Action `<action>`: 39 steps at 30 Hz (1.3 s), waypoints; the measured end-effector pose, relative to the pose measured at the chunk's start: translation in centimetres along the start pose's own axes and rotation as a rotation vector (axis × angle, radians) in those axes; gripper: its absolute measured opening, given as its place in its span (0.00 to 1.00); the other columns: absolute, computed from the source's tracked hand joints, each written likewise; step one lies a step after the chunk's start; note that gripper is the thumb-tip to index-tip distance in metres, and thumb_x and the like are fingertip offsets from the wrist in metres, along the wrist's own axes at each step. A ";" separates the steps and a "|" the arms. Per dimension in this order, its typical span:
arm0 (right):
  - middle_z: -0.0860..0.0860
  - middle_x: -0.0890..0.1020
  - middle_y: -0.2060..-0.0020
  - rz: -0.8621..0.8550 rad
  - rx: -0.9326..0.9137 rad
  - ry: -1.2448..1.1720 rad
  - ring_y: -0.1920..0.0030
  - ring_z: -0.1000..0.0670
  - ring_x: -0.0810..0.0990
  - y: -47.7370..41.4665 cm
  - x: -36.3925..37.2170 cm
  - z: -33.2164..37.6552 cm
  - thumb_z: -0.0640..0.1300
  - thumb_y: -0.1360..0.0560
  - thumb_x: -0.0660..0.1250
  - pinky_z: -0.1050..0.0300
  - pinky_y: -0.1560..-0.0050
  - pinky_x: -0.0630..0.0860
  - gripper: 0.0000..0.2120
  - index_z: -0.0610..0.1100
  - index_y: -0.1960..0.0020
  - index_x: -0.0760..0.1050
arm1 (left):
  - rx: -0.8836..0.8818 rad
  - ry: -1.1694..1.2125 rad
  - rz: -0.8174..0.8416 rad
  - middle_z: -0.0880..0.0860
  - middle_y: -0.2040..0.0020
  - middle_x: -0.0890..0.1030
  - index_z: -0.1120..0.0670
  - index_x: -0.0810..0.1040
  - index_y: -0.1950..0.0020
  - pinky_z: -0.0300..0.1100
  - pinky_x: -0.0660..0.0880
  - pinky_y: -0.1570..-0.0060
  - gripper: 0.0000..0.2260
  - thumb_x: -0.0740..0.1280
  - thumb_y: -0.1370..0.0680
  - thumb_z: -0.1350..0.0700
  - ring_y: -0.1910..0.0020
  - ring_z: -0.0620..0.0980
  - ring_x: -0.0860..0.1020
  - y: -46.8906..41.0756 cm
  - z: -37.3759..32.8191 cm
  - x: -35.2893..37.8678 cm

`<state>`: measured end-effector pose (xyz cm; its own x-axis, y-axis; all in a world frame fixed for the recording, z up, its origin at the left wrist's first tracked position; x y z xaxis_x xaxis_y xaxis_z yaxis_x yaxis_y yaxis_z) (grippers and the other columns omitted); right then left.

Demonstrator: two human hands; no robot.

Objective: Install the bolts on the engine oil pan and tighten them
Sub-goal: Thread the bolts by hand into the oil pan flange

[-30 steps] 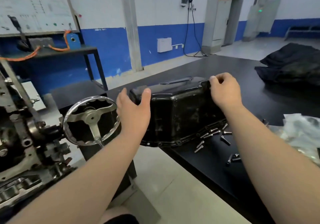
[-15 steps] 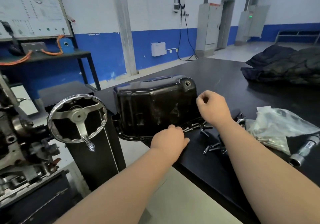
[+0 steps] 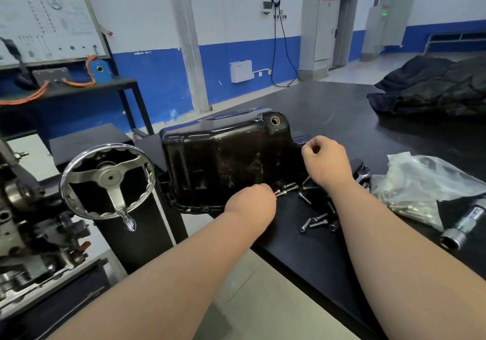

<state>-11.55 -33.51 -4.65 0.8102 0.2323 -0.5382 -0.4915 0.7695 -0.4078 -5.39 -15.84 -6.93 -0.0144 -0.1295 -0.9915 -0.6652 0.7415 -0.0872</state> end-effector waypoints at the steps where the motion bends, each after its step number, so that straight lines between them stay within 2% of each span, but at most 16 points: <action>1: 0.55 0.79 0.64 -0.010 0.005 -0.015 0.59 0.50 0.75 0.0 -0.2 0.0 0.47 0.26 0.60 0.58 0.60 0.68 0.07 0.50 0.62 0.73 | -0.006 0.089 -0.013 0.58 0.48 0.78 0.59 0.73 0.45 0.47 0.67 0.57 0.12 0.52 0.18 0.55 0.51 0.59 0.76 0.0 0.4 -0.3; 3: 0.57 0.78 0.65 -0.041 0.023 -0.054 0.62 0.54 0.75 -0.1 -0.6 0.0 0.46 0.26 0.60 0.59 0.65 0.67 0.08 0.50 0.62 0.74 | -0.071 0.579 -0.042 0.57 0.59 0.76 0.57 0.72 0.53 0.48 0.68 0.63 0.12 0.53 0.17 0.52 0.62 0.55 0.76 0.1 1.5 -1.0; 4: 0.57 0.78 0.66 -0.055 0.034 -0.070 0.63 0.56 0.74 -0.2 -0.8 -0.1 0.46 0.27 0.60 0.60 0.67 0.66 0.08 0.49 0.63 0.74 | -0.127 0.998 -0.026 0.54 0.66 0.72 0.55 0.70 0.57 0.48 0.66 0.71 0.13 0.53 0.17 0.52 0.70 0.50 0.71 0.2 1.7 -0.8; 6: 0.58 0.78 0.66 -0.065 0.048 -0.087 0.64 0.58 0.74 -0.2 -0.9 -0.1 0.46 0.27 0.59 0.64 0.68 0.66 0.08 0.49 0.63 0.74 | -0.239 1.694 0.030 0.50 0.71 0.66 0.54 0.69 0.60 0.40 0.61 0.79 0.14 0.54 0.17 0.52 0.77 0.45 0.63 0.5 1.3 -0.5; 8: 0.58 0.78 0.66 -0.055 0.049 -0.095 0.64 0.59 0.74 -0.1 -0.9 0.0 0.46 0.27 0.59 0.64 0.68 0.66 0.08 0.50 0.63 0.74 | -0.327 2.033 0.113 0.50 0.70 0.70 0.55 0.72 0.59 0.36 0.63 0.79 0.15 0.55 0.17 0.50 0.77 0.45 0.67 0.7 0.4 -0.5; 10: 0.58 0.78 0.65 -0.045 0.047 -0.100 0.63 0.59 0.74 0.1 -0.8 0.2 0.46 0.27 0.59 0.64 0.68 0.66 0.08 0.50 0.63 0.74 | -0.406 2.155 0.176 0.51 0.69 0.74 0.57 0.76 0.56 0.35 0.65 0.80 0.17 0.55 0.18 0.47 0.75 0.46 0.70 0.6 -0.2 -0.6; 12: 0.58 0.78 0.65 -0.041 0.044 -0.103 0.63 0.59 0.74 0.1 -0.7 0.1 0.46 0.27 0.59 0.63 0.68 0.67 0.08 0.50 0.63 0.74 | -0.415 1.898 0.131 0.50 0.71 0.73 0.56 0.77 0.56 0.34 0.62 0.80 0.17 0.57 0.19 0.45 0.77 0.45 0.68 0.2 -0.1 -1.0; 14: 0.57 0.78 0.65 -0.039 0.035 -0.102 0.63 0.58 0.74 0.1 -0.6 0.1 0.46 0.27 0.60 0.61 0.67 0.67 0.08 0.51 0.63 0.74 | -0.251 1.093 0.034 0.48 0.73 0.73 0.56 0.78 0.58 0.35 0.64 0.77 0.14 0.60 0.21 0.47 0.76 0.45 0.70 -0.3 0.1 -2.0; 16: 0.57 0.78 0.65 -0.030 0.030 -0.097 0.63 0.57 0.75 0.0 -0.5 0.0 0.46 0.27 0.60 0.59 0.65 0.67 0.08 0.51 0.63 0.74 | -0.015 0.305 -0.035 0.49 0.65 0.79 0.55 0.79 0.54 0.39 0.70 0.69 0.11 0.60 0.21 0.51 0.66 0.49 0.76 -0.8 -1.0 -2.4; 18: 0.57 0.79 0.65 -0.022 0.031 -0.096 0.62 0.56 0.75 0.0 -0.3 -0.1 0.46 0.27 0.60 0.59 0.64 0.67 0.08 0.51 0.64 0.74 | 0.052 -0.014 -0.040 0.51 0.60 0.78 0.54 0.79 0.50 0.42 0.70 0.67 0.07 0.61 0.21 0.56 0.63 0.51 0.76 -1.0 -1.2 -2.1; 22: 0.57 0.78 0.66 -0.031 0.036 -0.099 0.64 0.59 0.74 -0.2 -0.4 -0.4 0.46 0.27 0.60 0.63 0.68 0.67 0.09 0.51 0.64 0.73 | 0.084 -0.129 -0.016 0.50 0.67 0.72 0.55 0.74 0.58 0.42 0.66 0.70 0.07 0.62 0.21 0.58 0.70 0.49 0.70 -1.7 -1.7 -1.6; 27: 0.57 0.79 0.65 -0.017 0.041 -0.107 0.62 0.58 0.75 -0.2 -0.2 -0.3 0.47 0.26 0.60 0.62 0.67 0.66 0.09 0.51 0.64 0.74 | 0.091 -0.091 0.041 0.51 0.66 0.74 0.55 0.69 0.65 0.41 0.65 0.72 0.13 0.62 0.21 0.57 0.66 0.51 0.74 -2.2 -1.6 -1.3; 30: 0.57 0.79 0.66 -0.016 0.038 -0.111 0.63 0.58 0.75 -0.1 -0.2 -0.3 0.47 0.26 0.60 0.62 0.67 0.66 0.09 0.51 0.64 0.74 | 0.104 -0.080 0.041 0.54 0.55 0.79 0.56 0.77 0.53 0.42 0.68 0.67 0.06 0.62 0.21 0.56 0.57 0.54 0.78 -2.1 -1.7 -1.4; 32: 0.56 0.79 0.65 -0.019 0.031 -0.112 0.63 0.57 0.75 0.0 -0.3 -0.2 0.46 0.26 0.60 0.62 0.67 0.66 0.09 0.50 0.63 0.74 | 0.113 -0.093 0.018 0.54 0.50 0.80 0.55 0.78 0.42 0.43 0.71 0.63 0.09 0.62 0.21 0.57 0.53 0.55 0.79 -1.9 -2.0 -1.4; 37: 0.57 0.79 0.65 0.008 0.019 -0.073 0.59 0.53 0.76 0.1 -0.1 -0.2 0.47 0.26 0.60 0.58 0.63 0.68 0.08 0.50 0.62 0.74 | 0.142 -0.113 -0.019 0.53 0.51 0.81 0.54 0.79 0.44 0.44 0.71 0.63 0.09 0.62 0.21 0.59 0.55 0.55 0.79 -1.6 -2.4 -1.6; 39: 0.57 0.79 0.65 0.027 0.014 -0.057 0.56 0.51 0.76 0.2 0.2 -0.1 0.47 0.26 0.60 0.57 0.59 0.70 0.08 0.51 0.62 0.74 | 0.144 -0.097 0.010 0.53 0.53 0.80 0.56 0.76 0.50 0.44 0.70 0.64 0.04 0.62 0.21 0.58 0.56 0.55 0.78 -1.7 -2.4 -1.4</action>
<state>-11.50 -33.38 -4.85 0.8141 0.2861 -0.5054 -0.5089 0.7708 -0.3833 -6.08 -18.49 -5.15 0.0565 -0.0626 -0.9964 -0.5516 0.8299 -0.0834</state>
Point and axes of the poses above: each hand's wrist, its own y-axis away from the middle knuckle, its own x-axis out of the palm, z = x × y, the point moved 6 cm from there along -y, towards the middle knuckle
